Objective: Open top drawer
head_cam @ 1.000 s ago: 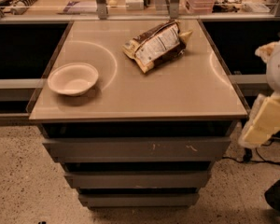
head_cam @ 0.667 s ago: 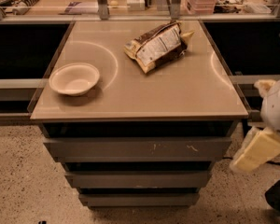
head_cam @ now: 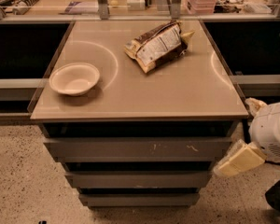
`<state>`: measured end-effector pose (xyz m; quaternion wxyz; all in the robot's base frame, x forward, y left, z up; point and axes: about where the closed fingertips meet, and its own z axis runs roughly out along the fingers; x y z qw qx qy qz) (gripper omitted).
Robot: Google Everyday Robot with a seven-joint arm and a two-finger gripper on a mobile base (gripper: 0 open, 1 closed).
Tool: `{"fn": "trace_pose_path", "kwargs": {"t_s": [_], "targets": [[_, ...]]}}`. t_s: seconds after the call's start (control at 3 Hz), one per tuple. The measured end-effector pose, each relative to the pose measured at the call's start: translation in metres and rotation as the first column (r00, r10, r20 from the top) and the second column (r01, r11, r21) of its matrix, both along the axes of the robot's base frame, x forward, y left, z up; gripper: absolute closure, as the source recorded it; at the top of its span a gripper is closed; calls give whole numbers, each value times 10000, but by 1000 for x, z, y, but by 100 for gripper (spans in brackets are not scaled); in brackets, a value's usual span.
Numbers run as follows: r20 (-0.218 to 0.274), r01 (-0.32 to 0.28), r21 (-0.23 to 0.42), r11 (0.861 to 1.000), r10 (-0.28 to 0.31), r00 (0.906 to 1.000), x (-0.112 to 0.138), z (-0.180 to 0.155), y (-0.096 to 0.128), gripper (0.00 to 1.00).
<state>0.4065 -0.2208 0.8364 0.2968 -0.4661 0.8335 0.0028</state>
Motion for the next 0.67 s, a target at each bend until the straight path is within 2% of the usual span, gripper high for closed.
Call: {"fn": "trace_pose_path", "kwargs": {"t_s": [0.33,0.67], "targets": [[224,537,254,9982,-543,9983,-7,-6,-4,0],[484,1526,1172,9813,-1591,9861,-17,-36,-10,0]]}}
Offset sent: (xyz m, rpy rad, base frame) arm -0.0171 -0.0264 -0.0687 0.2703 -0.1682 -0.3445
